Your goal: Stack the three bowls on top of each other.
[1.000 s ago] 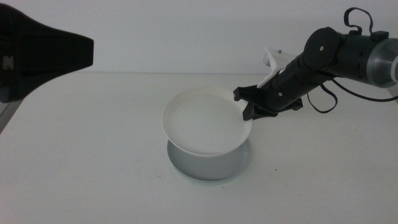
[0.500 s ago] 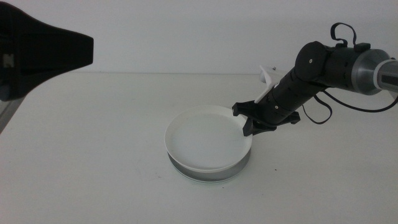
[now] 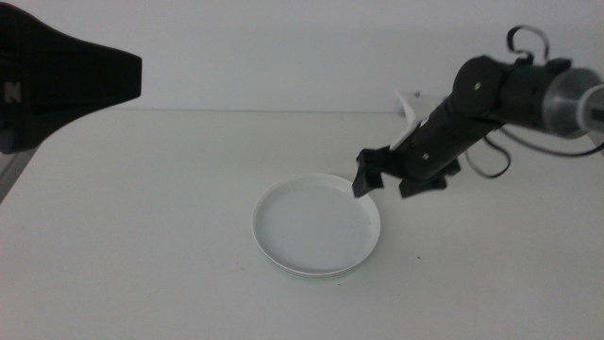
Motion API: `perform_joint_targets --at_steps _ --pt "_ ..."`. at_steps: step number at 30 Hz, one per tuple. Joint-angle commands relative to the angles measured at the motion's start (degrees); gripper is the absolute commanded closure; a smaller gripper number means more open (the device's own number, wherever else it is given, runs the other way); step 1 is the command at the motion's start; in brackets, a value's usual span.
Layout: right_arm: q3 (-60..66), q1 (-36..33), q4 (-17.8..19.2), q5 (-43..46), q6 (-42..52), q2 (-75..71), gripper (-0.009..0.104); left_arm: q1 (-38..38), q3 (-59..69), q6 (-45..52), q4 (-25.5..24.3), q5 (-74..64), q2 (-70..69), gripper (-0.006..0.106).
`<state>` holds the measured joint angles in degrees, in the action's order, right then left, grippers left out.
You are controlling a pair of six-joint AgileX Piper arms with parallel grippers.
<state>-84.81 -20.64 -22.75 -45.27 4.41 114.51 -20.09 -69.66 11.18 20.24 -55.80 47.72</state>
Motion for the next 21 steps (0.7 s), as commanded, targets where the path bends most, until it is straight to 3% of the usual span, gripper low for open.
perform_joint_targets --at_steps 1,5,12,15,19,21 --pt "-1.09 0.08 3.54 -1.06 1.17 -4.85 0.003 -0.18 0.03 -0.08 0.19 0.78 -0.10 0.007" --pt "-1.09 1.58 10.68 -1.55 -0.45 -16.23 0.003 -0.18 0.03 -0.08 0.19 0.78 -0.10 0.007" --pt "0.69 6.94 15.16 -0.61 -1.57 -37.84 0.003 -0.18 0.03 -0.08 0.19 0.78 -0.10 0.007" --pt "7.66 6.94 19.10 4.85 -1.57 -47.30 0.003 -0.18 0.03 -0.08 0.19 0.78 -0.10 0.007" --pt "20.56 6.94 19.22 18.75 -1.57 -56.16 0.003 -0.18 0.03 -0.08 0.19 0.78 -0.10 0.007" --pt "24.04 6.94 19.22 21.37 -2.87 -58.60 0.003 -0.18 0.03 -0.08 0.19 0.78 -0.10 0.007"
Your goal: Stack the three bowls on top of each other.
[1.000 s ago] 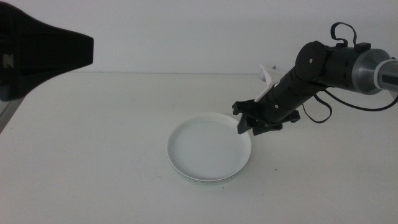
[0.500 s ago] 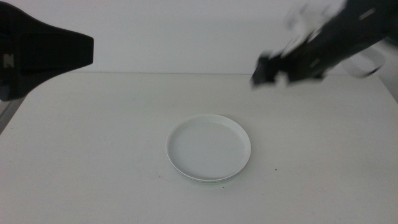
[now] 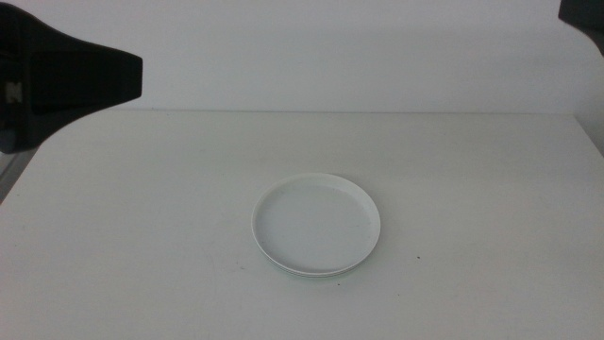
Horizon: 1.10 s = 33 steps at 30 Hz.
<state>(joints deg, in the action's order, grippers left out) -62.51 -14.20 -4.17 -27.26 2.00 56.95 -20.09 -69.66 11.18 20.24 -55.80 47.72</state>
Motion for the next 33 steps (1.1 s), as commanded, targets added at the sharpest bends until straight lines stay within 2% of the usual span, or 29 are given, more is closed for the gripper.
perform_joint_targets --at_steps 1,20,25,29,33 --pt "1.73 0.49 0.64 3.12 -0.45 -1.21 0.003 -0.18 0.03 -0.08 0.19 0.78 -0.10 0.007" --pt "1.73 0.49 -0.87 3.05 -3.90 -1.21 0.003 -0.18 0.03 -0.08 0.19 0.78 -0.10 0.007" --pt "1.73 0.49 -0.87 3.19 -3.90 -1.21 0.003 4.21 4.68 -0.49 -4.83 4.58 -2.94 0.007" --pt "1.73 0.49 -0.87 3.19 -3.90 -1.21 0.003 10.75 11.12 -4.03 -6.37 16.37 -7.18 0.007" --pt "1.73 0.49 -0.87 3.19 -3.90 -1.21 0.003 16.00 17.82 -5.17 -13.42 28.70 -10.45 0.007"
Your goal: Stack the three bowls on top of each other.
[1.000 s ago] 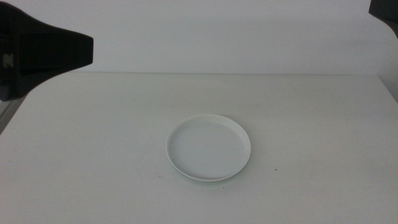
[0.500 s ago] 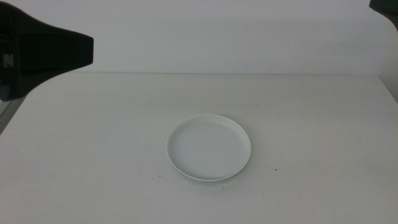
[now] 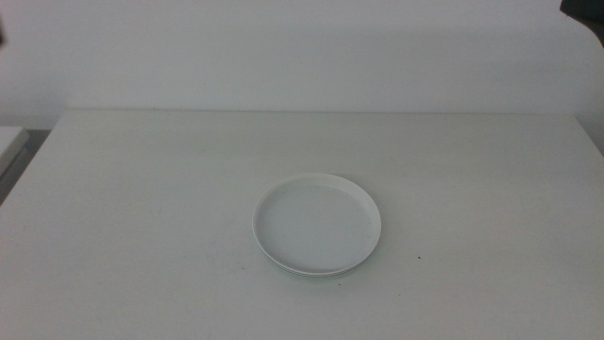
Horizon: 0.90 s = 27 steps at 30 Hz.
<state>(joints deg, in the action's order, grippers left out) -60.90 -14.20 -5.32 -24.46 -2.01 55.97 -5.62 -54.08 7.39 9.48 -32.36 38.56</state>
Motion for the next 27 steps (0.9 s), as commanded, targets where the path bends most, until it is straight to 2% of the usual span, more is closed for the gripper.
perform_joint_targets --at_steps 1,6,20,22,27 --pt "0.11 0.49 0.29 0.39 0.11 -0.23 0.003 2.36 3.11 -2.70 -3.53 6.33 -1.81 0.007" --pt "0.11 0.49 0.29 0.39 0.11 -0.23 0.003 3.37 4.83 -7.82 -7.57 6.91 -3.43 0.007" --pt "0.11 0.49 -0.43 0.37 0.11 -0.23 0.003 3.37 4.93 -7.39 -8.65 7.75 -3.55 0.007" --pt "0.61 0.49 -1.79 0.52 0.11 -0.84 0.003 3.37 5.62 -7.39 -8.29 8.03 -4.05 0.007" --pt "7.20 0.49 -0.53 5.34 0.11 -7.44 0.003 3.37 12.37 -7.39 -4.57 16.57 -8.52 0.007"
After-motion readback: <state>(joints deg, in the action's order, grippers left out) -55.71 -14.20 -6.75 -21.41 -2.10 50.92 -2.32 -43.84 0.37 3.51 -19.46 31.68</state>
